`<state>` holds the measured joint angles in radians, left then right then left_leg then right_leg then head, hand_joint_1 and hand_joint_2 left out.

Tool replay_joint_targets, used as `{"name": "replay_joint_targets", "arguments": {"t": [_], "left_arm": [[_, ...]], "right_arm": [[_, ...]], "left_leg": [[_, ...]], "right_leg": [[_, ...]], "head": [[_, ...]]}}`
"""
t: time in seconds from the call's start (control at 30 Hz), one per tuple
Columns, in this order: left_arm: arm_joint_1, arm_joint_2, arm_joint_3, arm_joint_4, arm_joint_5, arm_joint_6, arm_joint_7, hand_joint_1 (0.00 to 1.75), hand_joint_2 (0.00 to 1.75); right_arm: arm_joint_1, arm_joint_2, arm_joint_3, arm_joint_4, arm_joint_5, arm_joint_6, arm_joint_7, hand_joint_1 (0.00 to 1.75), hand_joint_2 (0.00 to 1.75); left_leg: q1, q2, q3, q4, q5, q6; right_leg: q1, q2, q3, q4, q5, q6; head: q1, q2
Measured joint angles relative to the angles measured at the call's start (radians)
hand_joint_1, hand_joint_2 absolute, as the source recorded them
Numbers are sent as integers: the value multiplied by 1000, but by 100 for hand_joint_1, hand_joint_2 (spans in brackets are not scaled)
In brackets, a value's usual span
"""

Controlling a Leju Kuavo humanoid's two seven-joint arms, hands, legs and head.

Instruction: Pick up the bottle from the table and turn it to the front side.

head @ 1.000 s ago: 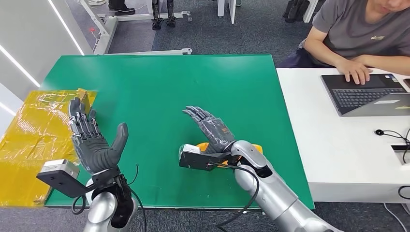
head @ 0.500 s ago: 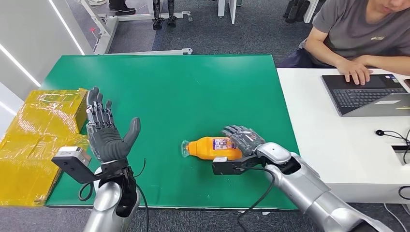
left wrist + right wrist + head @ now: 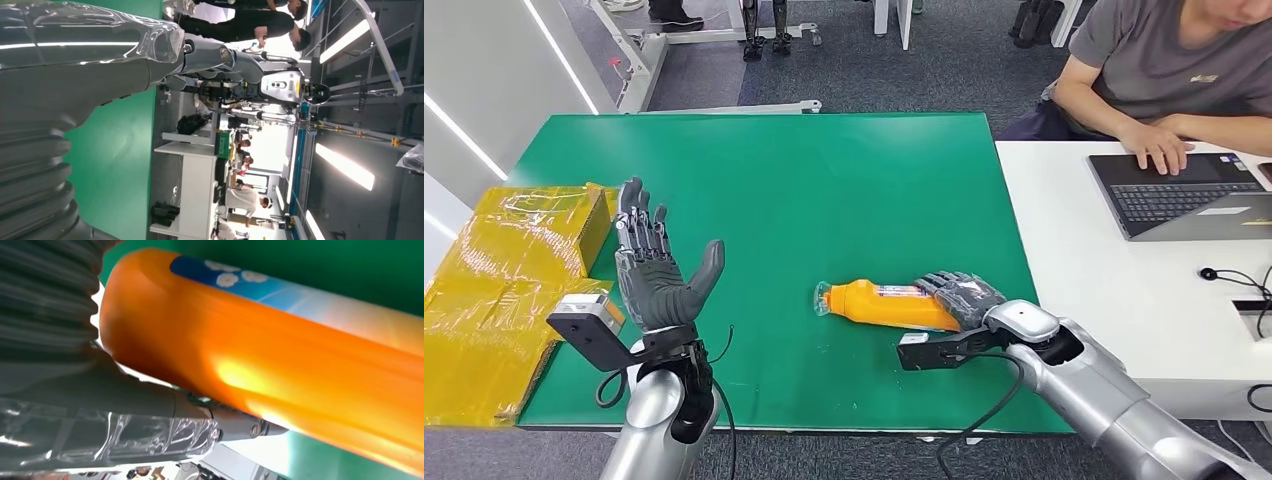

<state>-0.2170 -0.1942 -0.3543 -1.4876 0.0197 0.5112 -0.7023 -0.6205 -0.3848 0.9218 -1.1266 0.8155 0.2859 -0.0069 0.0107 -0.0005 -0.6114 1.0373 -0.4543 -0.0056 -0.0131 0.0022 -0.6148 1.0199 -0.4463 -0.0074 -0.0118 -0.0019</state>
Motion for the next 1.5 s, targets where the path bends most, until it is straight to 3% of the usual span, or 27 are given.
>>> {"name": "replay_joint_targets", "arguments": {"t": [0.17, 0.27, 0.3, 0.33, 0.47, 1.13, 1.3, 1.5], "left_arm": [[0, 0, 0, 5, -3, -3, 0, 0, 175], [0, -3, 0, 7, -8, -14, 0, 0, 175], [0, -5, 0, 9, -10, -22, 0, 0, 175], [0, -8, 0, 10, -12, -32, 0, 0, 175], [2, -17, 0, 17, -18, -53, 0, 0, 175], [25, -35, 0, 21, -43, -71, 0, 0, 175], [58, -33, 1, 3, -57, -58, 0, 0, 175], [97, -33, 1, -31, -62, -38, 0, 0, 175]], "right_arm": [[0, -27, 6, -4, 0, 8, 11, 4, 175], [1, -31, 6, 4, 0, 2, 12, 71, 175], [2, -31, 6, 7, -3, 1, 8, 89, 175], [3, -33, 6, 11, -6, 0, 2, 89, 175], [14, -43, 4, 16, -18, -6, -11, 175, 175], [99, -91, -48, -59, -12, -49, 9, 175, 175], [149, -63, -77, -81, 35, -219, -19, 175, 175], [224, 71, -179, -88, -71, -451, -92, 175, 175]], "left_leg": [[0, 0, 0, 0, 0, 0], [0, 0, 0, 0, 0, 0], [0, 0, 0, 0, 0, 0], [0, 0, 0, 0, 0, 0], [0, 1, 1, 0, 0, 0], [0, 0, 4, 0, 0, 1], [0, 0, 3, 0, 0, 1], [1, 0, 3, -1, 0, 1]], "right_leg": [[0, 0, 0, 0, 0, 0], [0, 0, 0, 0, 0, 0], [0, 0, 0, 0, 0, 0], [0, 0, 0, 0, 0, 0], [0, 1, 0, 0, 0, 0], [0, 0, 5, 0, 0, 1], [0, 0, 5, 0, 0, 1], [1, -1, 3, 0, -1, 0]], "head": [[0, 0], [0, 0], [0, 0], [0, 0], [0, 0], [0, 0], [0, 0], [0, 0]]}}
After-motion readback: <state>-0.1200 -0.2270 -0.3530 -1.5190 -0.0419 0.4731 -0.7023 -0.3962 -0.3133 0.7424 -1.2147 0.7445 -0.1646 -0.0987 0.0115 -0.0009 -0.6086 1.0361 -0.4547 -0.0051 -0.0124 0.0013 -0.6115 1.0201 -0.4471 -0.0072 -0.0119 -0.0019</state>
